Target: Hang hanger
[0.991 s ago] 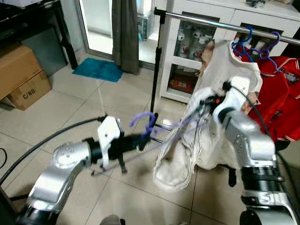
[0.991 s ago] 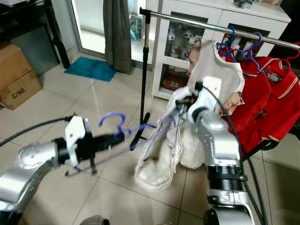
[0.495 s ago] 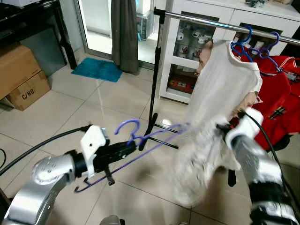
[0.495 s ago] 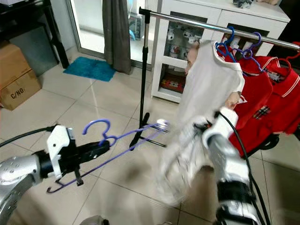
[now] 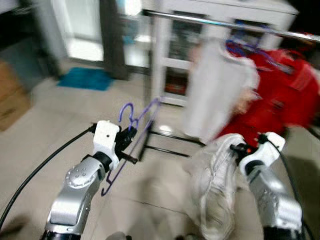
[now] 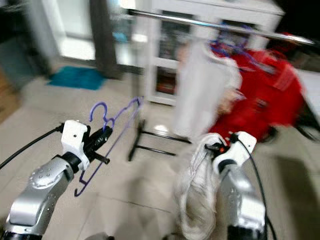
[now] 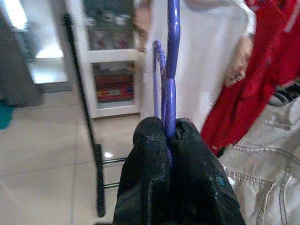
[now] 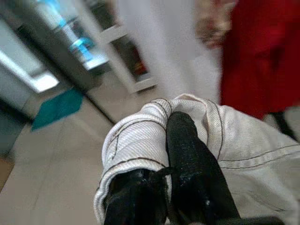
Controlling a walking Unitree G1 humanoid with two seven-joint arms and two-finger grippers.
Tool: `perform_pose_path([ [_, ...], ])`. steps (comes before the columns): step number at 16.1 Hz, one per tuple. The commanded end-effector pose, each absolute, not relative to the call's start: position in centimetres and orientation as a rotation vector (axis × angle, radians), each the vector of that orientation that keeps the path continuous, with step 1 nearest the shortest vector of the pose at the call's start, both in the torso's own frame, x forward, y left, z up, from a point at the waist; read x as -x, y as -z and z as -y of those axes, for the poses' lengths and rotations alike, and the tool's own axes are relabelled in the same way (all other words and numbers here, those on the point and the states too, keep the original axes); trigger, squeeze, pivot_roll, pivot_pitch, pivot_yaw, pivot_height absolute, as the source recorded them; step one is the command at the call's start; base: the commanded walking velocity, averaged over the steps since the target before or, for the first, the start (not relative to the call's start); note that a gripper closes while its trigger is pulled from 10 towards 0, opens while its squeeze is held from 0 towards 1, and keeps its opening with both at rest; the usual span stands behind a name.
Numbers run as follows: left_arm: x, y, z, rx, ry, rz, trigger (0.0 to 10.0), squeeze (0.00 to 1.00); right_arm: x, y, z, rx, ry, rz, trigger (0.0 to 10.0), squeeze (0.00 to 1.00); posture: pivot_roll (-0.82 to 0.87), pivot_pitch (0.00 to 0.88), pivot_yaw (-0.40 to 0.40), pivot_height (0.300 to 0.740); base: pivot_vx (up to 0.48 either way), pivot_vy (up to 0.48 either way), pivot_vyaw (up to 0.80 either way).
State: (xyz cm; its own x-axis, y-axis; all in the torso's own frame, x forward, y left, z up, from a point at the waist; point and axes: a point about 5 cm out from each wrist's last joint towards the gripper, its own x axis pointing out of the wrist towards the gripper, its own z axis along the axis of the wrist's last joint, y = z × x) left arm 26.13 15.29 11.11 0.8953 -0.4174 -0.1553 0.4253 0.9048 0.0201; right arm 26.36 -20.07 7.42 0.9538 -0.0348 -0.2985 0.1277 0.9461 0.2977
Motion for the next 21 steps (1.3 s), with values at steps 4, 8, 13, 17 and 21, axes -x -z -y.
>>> perform_pose_path([
  [4, -25.9, -10.4, -15.3, -0.132, 0.376, -0.164, 10.0, 0.00, -26.6, -10.0, 19.1, -0.271, 0.076, -0.160, 10.0, 0.00, 0.04, 0.000, -0.047, 0.740, 0.000, 0.000, -0.80],
  [8, -25.8, -10.6, -15.1, -0.117, 0.379, -0.171, 10.0, 0.00, -26.5, -10.3, 18.9, -0.226, 0.054, -0.175, 10.0, 0.00, 0.04, 0.020, -0.062, 0.740, 0.000, 0.000, -0.80],
  [13, -25.8, -10.5, -14.5, -0.106, 0.396, -0.183, 10.0, 0.00, -26.2, -10.5, 18.8, -0.216, 0.065, -0.179, 10.0, 0.00, 0.02, 0.025, -0.063, 0.740, 0.000, 0.000, -0.80],
  [17, -25.4, -10.2, -15.0, -0.134, 0.388, -0.218, 10.0, 0.00, -26.0, -10.3, 18.6, -0.183, 0.057, -0.203, 10.0, 0.00, 0.03, 0.043, -0.063, 0.740, 0.000, 0.000, -0.80],
  [21, -26.1, -10.2, -14.9, -0.158, 0.360, -0.199, 10.0, 0.00, -26.0, -10.5, 18.6, -0.169, 0.056, -0.209, 10.0, 0.00, 0.01, 0.036, -0.064, 0.740, 0.000, 0.000, -0.80],
])
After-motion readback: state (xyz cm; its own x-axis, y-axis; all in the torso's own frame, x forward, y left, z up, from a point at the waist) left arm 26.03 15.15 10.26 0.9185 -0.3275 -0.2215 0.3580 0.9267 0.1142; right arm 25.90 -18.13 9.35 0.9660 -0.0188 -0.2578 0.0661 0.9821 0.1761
